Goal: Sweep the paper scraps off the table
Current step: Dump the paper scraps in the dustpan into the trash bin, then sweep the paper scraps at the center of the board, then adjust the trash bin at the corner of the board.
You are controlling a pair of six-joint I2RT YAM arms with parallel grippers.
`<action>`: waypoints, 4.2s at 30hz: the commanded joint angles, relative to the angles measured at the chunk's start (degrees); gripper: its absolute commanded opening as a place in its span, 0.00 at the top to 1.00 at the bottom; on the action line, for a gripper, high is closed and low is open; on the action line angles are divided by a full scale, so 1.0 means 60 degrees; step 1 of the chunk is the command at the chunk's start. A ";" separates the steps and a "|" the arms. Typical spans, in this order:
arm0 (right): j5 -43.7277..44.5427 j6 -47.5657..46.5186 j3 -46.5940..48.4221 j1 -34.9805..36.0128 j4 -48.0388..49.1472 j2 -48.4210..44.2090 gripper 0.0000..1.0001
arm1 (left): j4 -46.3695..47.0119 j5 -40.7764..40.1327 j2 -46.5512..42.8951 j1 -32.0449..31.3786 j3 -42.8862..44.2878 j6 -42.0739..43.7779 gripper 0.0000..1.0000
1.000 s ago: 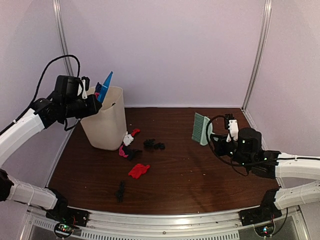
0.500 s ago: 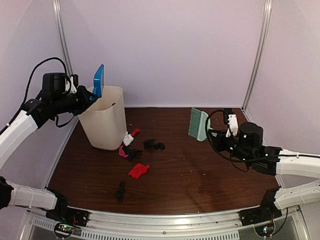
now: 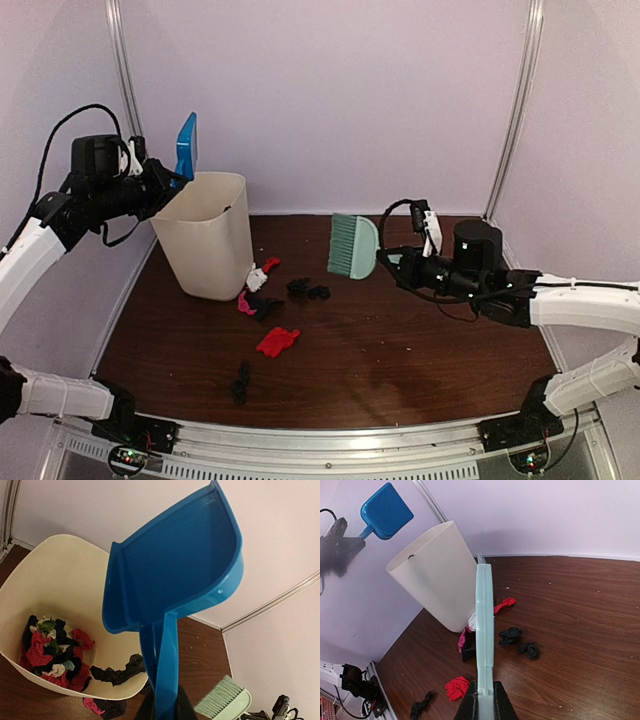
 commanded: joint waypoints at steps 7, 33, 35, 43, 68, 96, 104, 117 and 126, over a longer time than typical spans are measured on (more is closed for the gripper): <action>-0.2310 0.2897 0.3208 0.0513 0.1478 0.4183 1.00 | 0.0209 -0.0516 -0.0473 -0.0217 -0.0477 0.1640 1.00; -0.1453 0.4865 0.7108 0.0240 -0.1122 0.9454 1.00 | 0.0209 -0.1390 -0.1492 -0.0297 -0.1767 0.2378 1.00; -0.1335 0.4740 0.6241 0.0132 -0.0985 0.8957 1.00 | 0.0207 -0.1383 -0.1455 -0.0297 -0.1815 0.2391 1.00; -0.0911 0.4171 0.2418 -0.0375 -0.0359 0.6319 1.00 | 0.0455 -0.1090 -0.1323 -0.0311 -0.2045 0.2396 1.00; -0.1437 0.1759 0.3608 0.3057 -0.2300 0.4164 1.00 | 0.0768 -0.0822 -0.1032 -0.0672 -0.1974 0.2390 1.00; -0.1275 0.1486 0.3165 0.1942 -0.2302 0.6482 1.00 | 0.0711 -0.0870 -0.1107 -0.0692 -0.2200 0.2750 1.00; -0.1233 0.1632 0.1408 0.0972 -0.1715 0.5331 1.00 | 0.0717 -0.0743 -0.1037 -0.0705 -0.2306 0.2869 1.00; 0.0592 0.1508 0.0042 0.0394 -0.3293 0.1680 1.00 | 0.0462 -0.0714 -0.0429 -0.1792 -0.2198 0.3795 1.00; 0.0674 0.0120 0.0559 0.0331 -0.2506 -0.0135 1.00 | -0.0091 -0.1824 -0.0289 -0.3251 -0.1514 0.4420 1.00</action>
